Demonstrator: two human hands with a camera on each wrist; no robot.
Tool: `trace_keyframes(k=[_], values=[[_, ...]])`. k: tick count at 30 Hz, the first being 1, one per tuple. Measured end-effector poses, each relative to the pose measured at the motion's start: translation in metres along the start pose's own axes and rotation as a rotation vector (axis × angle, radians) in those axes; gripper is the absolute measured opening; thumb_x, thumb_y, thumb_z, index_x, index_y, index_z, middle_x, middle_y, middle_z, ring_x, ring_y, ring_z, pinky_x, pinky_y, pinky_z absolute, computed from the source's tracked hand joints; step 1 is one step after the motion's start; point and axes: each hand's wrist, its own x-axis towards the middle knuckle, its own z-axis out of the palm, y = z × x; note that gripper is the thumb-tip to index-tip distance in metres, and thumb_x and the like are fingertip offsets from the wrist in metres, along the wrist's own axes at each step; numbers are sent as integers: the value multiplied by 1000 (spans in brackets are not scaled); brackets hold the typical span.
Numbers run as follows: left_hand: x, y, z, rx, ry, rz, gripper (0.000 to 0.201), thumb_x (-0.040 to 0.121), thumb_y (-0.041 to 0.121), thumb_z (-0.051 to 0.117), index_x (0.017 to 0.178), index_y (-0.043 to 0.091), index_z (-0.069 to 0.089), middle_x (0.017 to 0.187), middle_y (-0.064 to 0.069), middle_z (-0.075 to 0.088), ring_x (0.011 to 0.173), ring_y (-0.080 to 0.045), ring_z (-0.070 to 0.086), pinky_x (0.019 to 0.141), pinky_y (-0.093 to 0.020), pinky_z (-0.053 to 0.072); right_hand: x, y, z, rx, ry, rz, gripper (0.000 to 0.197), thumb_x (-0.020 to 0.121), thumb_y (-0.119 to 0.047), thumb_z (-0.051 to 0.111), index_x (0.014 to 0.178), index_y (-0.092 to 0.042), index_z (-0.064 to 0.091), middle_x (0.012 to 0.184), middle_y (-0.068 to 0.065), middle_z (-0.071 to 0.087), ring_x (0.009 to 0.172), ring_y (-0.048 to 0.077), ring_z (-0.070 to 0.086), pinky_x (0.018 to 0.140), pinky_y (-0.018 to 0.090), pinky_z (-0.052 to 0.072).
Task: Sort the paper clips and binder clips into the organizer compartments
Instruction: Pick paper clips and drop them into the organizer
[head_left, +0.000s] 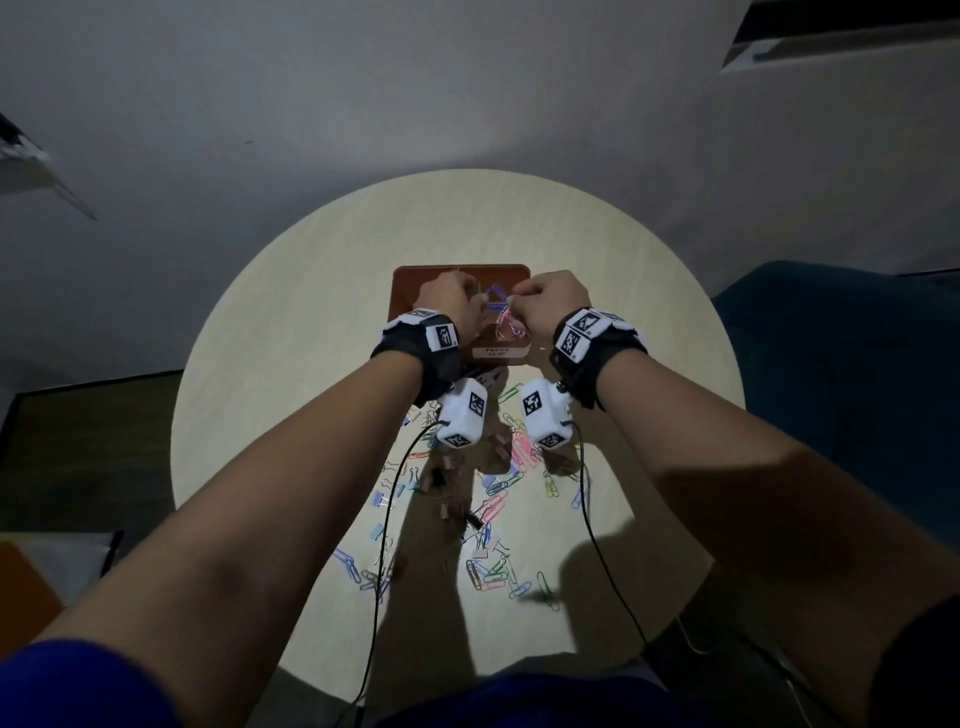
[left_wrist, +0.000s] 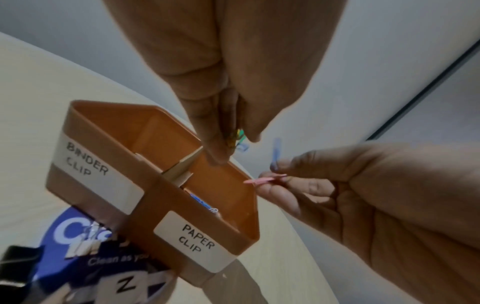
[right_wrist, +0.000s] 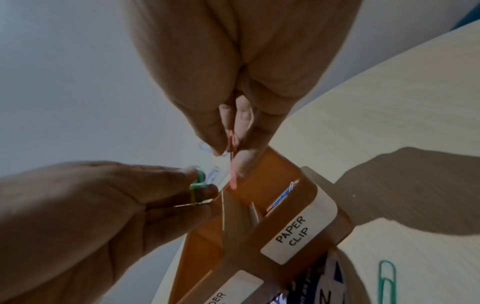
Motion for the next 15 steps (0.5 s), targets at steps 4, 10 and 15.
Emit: trace_keyframes(k=[4, 10, 15], values=[[-8, -10, 6, 43, -34, 31, 32, 96, 21, 54, 126, 15, 64, 123, -8, 67, 113, -28, 63, 94, -31, 50, -1, 24, -1, -54, -18, 44, 20, 93, -7, 56, 93, -10, 76, 90, 14, 75, 69, 27, 73, 70, 38, 63], [-57, -42, 33, 32, -109, 77, 18, 99, 21, 52, 102, 12, 67, 96, -5, 69, 81, -18, 58, 71, -26, 40, -34, 84, 2, 107, -82, 160, 21, 88, -16, 54, 77, -15, 71, 72, 10, 72, 48, 22, 54, 50, 34, 47], [-94, -76, 54, 89, -205, 39, 15, 96, 21, 53, 98, 15, 67, 94, -6, 69, 78, -19, 59, 72, -28, 45, -56, 133, 0, -216, -209, 8, 18, 88, -19, 57, 76, -20, 70, 74, -3, 72, 65, 20, 66, 64, 32, 56]])
